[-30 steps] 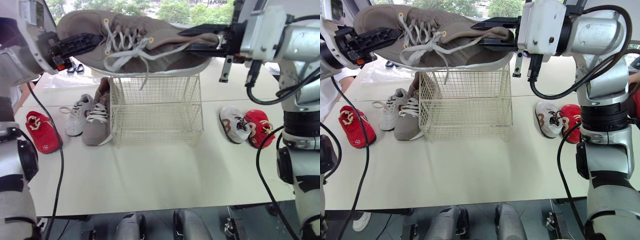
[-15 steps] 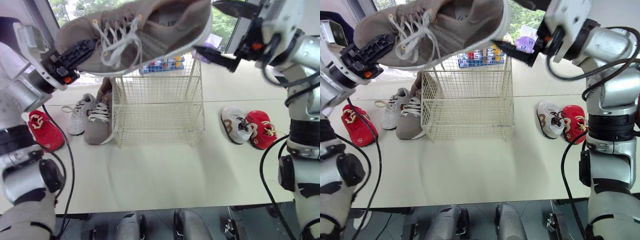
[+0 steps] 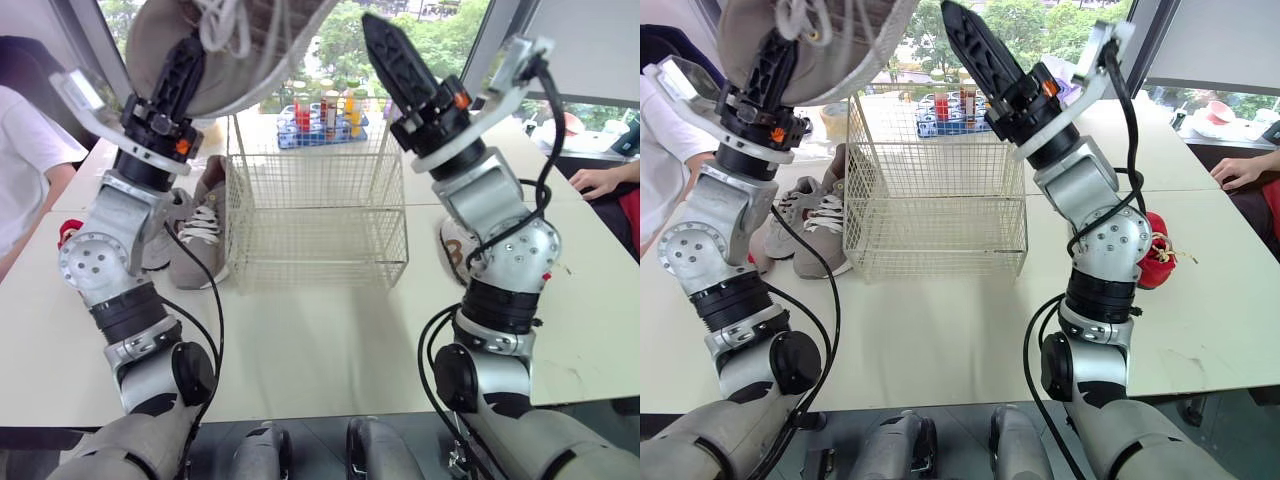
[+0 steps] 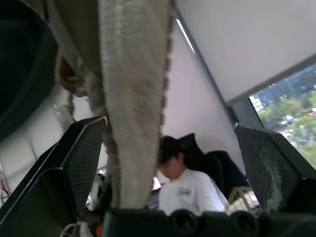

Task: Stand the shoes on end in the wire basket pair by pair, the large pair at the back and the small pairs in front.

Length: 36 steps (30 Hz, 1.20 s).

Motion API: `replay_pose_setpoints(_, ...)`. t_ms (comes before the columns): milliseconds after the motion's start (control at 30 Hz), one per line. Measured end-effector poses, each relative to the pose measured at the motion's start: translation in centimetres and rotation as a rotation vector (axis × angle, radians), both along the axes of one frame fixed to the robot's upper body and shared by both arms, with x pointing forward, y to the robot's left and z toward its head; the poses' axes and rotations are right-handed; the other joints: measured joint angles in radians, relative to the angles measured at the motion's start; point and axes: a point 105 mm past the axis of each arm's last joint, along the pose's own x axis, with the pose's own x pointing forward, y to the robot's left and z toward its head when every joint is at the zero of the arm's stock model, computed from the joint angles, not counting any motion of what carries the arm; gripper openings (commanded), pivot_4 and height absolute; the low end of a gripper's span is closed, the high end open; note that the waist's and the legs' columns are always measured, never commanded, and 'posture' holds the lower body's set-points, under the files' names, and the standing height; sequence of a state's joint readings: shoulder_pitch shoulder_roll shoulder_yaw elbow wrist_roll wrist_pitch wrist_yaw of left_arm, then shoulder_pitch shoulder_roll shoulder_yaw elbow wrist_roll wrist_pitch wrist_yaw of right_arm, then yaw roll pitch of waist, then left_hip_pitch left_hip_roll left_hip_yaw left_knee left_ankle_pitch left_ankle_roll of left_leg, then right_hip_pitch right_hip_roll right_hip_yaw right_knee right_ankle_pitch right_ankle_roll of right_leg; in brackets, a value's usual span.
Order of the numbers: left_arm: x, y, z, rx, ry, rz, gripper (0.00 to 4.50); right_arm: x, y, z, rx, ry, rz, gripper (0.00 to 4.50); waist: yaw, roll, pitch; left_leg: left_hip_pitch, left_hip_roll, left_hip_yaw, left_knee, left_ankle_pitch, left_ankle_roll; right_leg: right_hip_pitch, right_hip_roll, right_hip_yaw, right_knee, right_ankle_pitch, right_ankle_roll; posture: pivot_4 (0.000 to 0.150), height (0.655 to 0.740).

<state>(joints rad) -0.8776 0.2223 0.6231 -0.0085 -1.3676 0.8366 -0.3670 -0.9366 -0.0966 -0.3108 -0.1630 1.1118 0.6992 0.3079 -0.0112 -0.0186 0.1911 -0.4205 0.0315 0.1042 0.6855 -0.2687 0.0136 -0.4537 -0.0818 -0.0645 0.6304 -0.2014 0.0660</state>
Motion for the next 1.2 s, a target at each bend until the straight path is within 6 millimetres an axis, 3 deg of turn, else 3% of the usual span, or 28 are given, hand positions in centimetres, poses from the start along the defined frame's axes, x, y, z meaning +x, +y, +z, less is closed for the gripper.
replay_pose_setpoints(433,0.7,-1.8,-2.6,0.061,0.074,-0.035,0.60,0.0,1.0,1.1,0.003,-0.052,-0.006,4.47,-0.003,0.000,0.000,0.000,0.000,0.000,0.000,-0.001,0.002,0.000,0.001,0.000,0.000,0.000,0.000,0.150,0.7400)
replay_pose_setpoints(533,0.5,-2.1,-2.8,0.058,0.073,-0.041,0.60,0.2,0.9,1.2,0.010,-0.054,-0.015,3.67,-0.001,0.000,0.000,0.000,0.000,0.000,0.000,-0.001,0.002,0.000,0.001,0.000,-0.001,0.000,0.000,0.150,0.7400)
replay_pose_setpoints(633,0.3,-2.3,-2.6,0.062,0.061,-0.047,0.60,0.3,0.7,1.2,0.004,-0.055,-0.027,2.31,-0.001,0.000,0.000,0.000,0.000,0.000,0.000,-0.002,0.004,0.000,0.000,0.000,-0.001,0.000,0.000,0.150,0.7400)
replay_pose_setpoints(700,0.1,-2.3,-2.5,0.066,0.055,-0.044,0.60,0.3,0.6,1.2,-0.001,-0.059,-0.029,1.70,-0.002,0.000,0.000,0.000,0.000,0.000,0.000,-0.002,0.004,0.000,0.001,0.000,-0.001,0.000,0.000,0.150,0.7400)
replay_pose_setpoints(867,0.1,-2.2,-2.8,0.063,0.062,-0.039,0.60,0.3,0.5,1.1,-0.021,-0.062,-0.030,1.58,-0.002,0.000,0.000,-0.001,0.000,0.000,0.000,-0.003,0.005,-0.001,0.001,0.000,-0.001,0.000,0.000,0.150,0.7400)
replay_pose_setpoints(1133,-0.1,-2.7,-3.5,0.225,0.095,0.041,4.32,0.3,-0.1,1.3,-0.062,-0.070,-0.049,1.58,-0.003,0.000,0.000,-0.001,0.000,0.000,0.000,-0.003,0.005,-0.002,0.000,0.000,-0.001,0.000,0.000,0.150,0.7400)
replay_pose_setpoints(1200,-0.6,-2.7,-3.7,0.306,0.097,0.066,4.46,0.3,-0.3,2.0,-0.079,-0.089,-0.053,1.58,-0.005,0.000,0.000,-0.003,0.001,0.000,0.000,-0.003,0.005,-0.004,0.000,0.000,0.000,0.000,0.000,0.150,0.7400)
